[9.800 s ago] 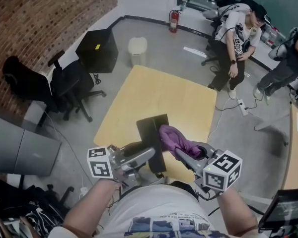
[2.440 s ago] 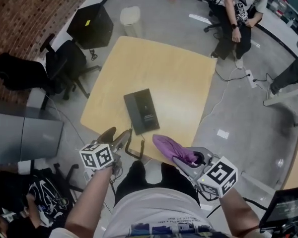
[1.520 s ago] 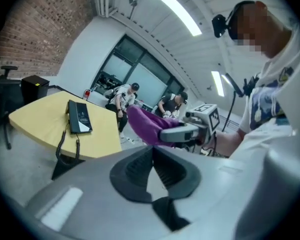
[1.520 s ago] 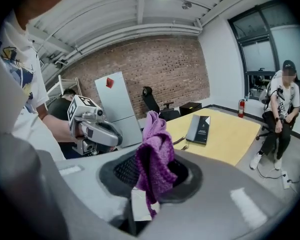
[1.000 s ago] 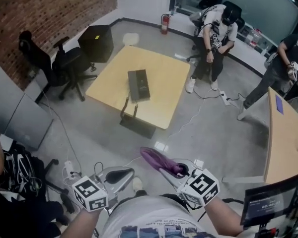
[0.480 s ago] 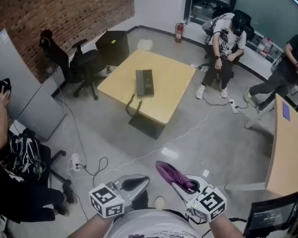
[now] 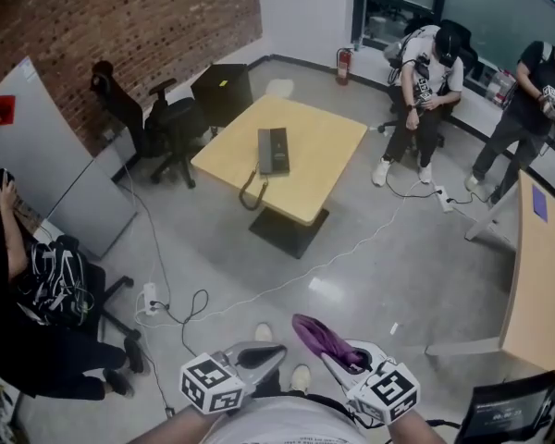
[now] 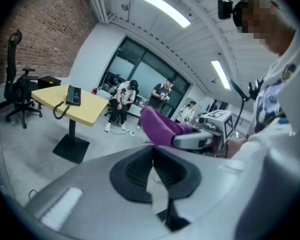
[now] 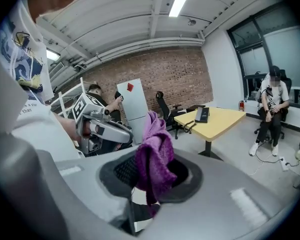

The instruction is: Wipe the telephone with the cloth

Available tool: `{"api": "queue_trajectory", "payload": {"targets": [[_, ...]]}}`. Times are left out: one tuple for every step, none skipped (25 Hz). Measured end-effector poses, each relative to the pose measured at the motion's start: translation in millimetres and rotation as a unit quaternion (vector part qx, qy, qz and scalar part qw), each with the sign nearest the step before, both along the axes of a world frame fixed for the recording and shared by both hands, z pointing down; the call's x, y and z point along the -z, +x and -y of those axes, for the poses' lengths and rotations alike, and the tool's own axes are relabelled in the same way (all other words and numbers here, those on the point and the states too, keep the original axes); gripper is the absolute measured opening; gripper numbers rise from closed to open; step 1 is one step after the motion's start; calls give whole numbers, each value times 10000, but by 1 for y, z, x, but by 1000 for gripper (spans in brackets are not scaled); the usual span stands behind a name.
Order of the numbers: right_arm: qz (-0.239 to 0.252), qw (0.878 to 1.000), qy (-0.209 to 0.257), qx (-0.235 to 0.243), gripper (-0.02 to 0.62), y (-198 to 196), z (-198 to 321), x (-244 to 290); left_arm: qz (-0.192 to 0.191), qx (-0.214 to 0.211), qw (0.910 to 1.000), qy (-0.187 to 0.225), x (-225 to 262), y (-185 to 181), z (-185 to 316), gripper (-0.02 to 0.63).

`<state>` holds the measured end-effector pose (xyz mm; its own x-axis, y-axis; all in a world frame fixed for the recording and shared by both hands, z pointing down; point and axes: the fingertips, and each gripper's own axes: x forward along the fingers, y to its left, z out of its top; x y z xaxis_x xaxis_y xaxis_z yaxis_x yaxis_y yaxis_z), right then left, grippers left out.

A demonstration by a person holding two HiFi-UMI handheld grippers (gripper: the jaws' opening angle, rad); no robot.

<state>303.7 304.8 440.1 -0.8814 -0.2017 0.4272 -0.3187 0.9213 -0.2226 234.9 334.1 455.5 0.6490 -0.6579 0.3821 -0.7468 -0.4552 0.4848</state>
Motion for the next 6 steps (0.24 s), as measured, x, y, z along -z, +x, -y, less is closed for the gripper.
{"api": "queue_trajectory", "payload": {"targets": [[-13,10000,-10,-35,83,1,-2,0,21,-19,10000,15,2,0,-1,9],[-24,10000,-26,-66,83,2,-5,-1,33,-37,10000,42,4,1,-1,9],[-28,10000,-41,-85,83,4,-8,-1,44,-56,9999,70,6,3,-2,9],[-25,9999,-51,-90,83,5,-11,-2,62,-76,9999,95,7,4,-4,9],[-18,9999,-58,-88,83,6,-14,-2,86,-96,9998,117,8,6,-5,9],[-9,9999,-63,-83,83,8,-18,-3,114,-116,9998,136,9,8,-7,9]]}}
